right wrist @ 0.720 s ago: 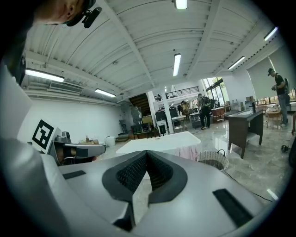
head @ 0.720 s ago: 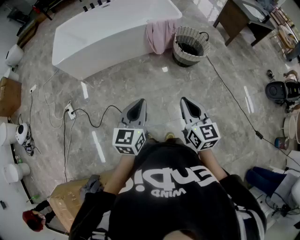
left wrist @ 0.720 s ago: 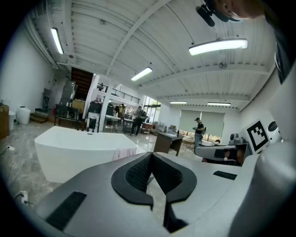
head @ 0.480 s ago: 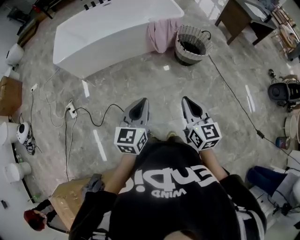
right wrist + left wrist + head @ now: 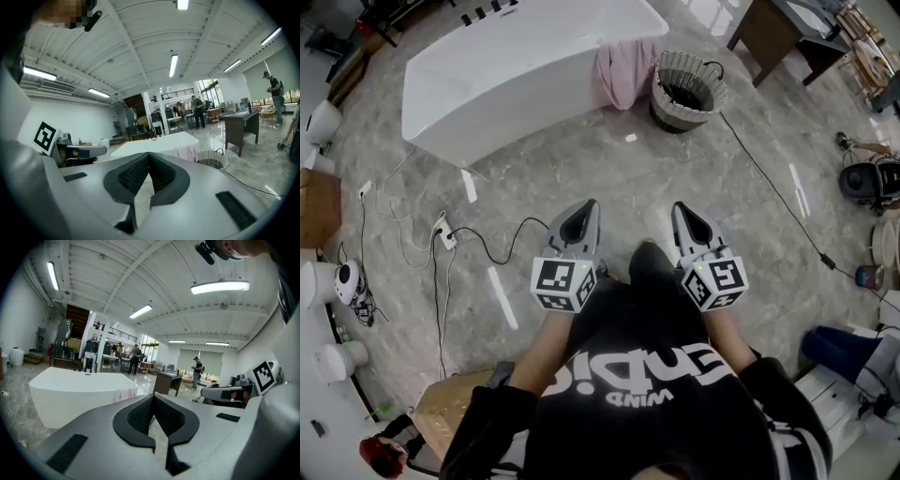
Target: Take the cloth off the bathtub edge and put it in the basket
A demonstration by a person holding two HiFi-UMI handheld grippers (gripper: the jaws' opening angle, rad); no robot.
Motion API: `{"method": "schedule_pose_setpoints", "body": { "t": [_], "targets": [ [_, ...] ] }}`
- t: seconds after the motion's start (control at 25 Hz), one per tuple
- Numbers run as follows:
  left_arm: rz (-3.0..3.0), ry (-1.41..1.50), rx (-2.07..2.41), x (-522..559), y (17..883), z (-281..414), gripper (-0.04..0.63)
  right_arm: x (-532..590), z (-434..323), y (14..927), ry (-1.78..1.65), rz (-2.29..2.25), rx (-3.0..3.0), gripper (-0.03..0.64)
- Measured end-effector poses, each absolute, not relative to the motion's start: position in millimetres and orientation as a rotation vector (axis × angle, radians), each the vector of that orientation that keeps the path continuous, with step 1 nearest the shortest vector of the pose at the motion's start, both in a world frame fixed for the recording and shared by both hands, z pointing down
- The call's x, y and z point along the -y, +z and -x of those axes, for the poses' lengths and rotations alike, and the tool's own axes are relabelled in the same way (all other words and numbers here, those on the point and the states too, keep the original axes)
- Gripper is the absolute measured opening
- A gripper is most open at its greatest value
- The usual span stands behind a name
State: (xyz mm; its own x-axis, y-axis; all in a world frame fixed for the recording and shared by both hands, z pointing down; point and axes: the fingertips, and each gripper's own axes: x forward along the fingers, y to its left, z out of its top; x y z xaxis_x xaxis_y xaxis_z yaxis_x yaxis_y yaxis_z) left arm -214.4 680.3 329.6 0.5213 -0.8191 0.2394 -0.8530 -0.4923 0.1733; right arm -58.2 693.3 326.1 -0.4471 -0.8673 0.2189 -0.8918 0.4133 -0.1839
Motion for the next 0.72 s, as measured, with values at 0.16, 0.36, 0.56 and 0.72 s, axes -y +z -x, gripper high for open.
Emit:
{"method": "schedule_pose_setpoints", "body": {
  "t": [0.16,0.36,0.56,0.72],
  "targets": [
    [-2.494,0.18,1.384,-658,335,216,0.012,-679,59,332,0.429,-1.606,2.544,0.012],
    [-2.507,0.172,1.381,-617,343,213,0.012,-637,53,342,0.408,-1.627,2.528,0.012],
    [-2.507,0.166,1.378,-553,343,201,0.012,-569,45,341,0.401,-1.623,2.535,0.012],
    [-2.51,0.18,1.366,-497,338,193,0.012,-514,41,337,0.417,-1.612,2.542,0.012]
  ]
}}
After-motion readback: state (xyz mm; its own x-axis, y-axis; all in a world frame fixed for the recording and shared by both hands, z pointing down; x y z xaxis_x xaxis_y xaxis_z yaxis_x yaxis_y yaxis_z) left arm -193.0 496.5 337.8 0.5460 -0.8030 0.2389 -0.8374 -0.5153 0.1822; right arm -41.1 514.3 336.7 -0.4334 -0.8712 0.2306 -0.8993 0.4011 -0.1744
